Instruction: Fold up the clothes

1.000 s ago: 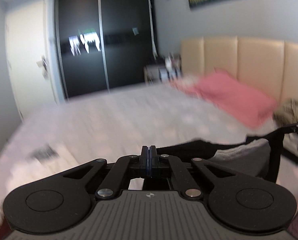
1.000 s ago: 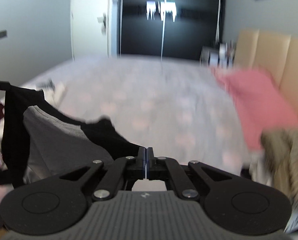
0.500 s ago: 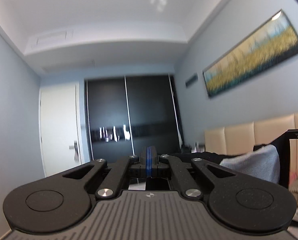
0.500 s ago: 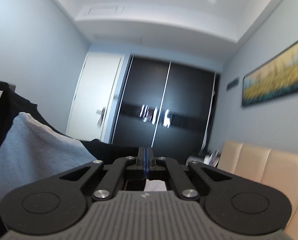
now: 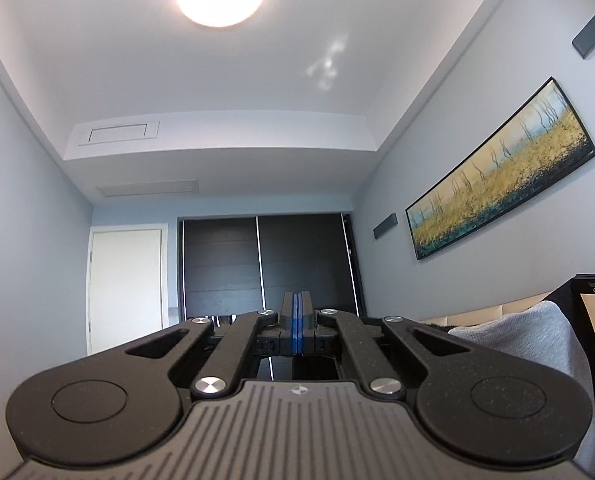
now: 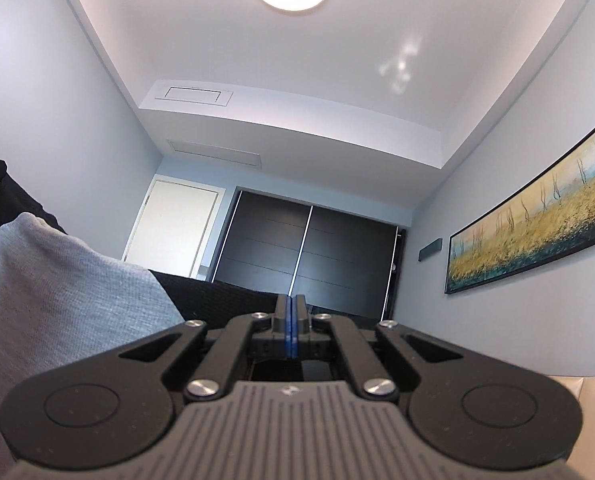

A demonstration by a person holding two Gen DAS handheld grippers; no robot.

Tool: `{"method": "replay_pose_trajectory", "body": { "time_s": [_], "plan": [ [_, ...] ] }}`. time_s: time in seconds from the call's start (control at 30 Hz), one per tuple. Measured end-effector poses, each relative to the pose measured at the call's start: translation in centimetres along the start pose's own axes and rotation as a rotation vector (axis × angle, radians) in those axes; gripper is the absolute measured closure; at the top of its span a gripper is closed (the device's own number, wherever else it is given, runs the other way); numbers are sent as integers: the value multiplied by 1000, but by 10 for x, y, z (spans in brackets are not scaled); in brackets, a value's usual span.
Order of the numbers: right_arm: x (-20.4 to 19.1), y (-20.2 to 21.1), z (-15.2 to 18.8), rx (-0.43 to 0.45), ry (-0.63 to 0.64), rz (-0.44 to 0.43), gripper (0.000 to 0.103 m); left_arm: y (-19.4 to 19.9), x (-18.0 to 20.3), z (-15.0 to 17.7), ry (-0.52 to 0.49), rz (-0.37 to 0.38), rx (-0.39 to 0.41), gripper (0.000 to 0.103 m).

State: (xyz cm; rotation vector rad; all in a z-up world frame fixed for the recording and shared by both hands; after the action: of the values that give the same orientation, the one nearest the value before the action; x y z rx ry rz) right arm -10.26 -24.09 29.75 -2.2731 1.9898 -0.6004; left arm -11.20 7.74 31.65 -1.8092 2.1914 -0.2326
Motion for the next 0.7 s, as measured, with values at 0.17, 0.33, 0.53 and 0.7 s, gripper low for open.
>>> {"method": "replay_pose_trajectory", "body": {
  "time_s": [0.17, 0.33, 0.53, 0.7],
  "plan": [
    [1, -12, 12, -76, -26, -25, 102, -17, 0, 11, -20, -9, -74, 103],
    [-17, -45, 71, -239, 16, -51, 103, -64, 3, 78, -52, 61, -299, 103],
    [-34, -87, 183, -578, 16, -136, 103, -106, 21, 209, -25, 146, -679, 103],
    [-53, -83, 277, -959, -139, -352, 97, -93, 49, 309, 36, 297, -961, 103]
  ]
}}
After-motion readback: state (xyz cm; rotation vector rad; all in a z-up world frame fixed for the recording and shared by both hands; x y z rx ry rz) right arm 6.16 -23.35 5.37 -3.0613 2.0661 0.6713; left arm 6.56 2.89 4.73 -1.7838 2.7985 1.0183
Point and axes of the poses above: each gripper's, at about its wrist camera, not at the fingertips, and y roughly against the way its jaws point, x to its right, z to its underside, the point moved 3 cm from there along -y, roughly the way its jaws point, and after that the axes turned 2 degrees about -z, right-handed, at the moved point
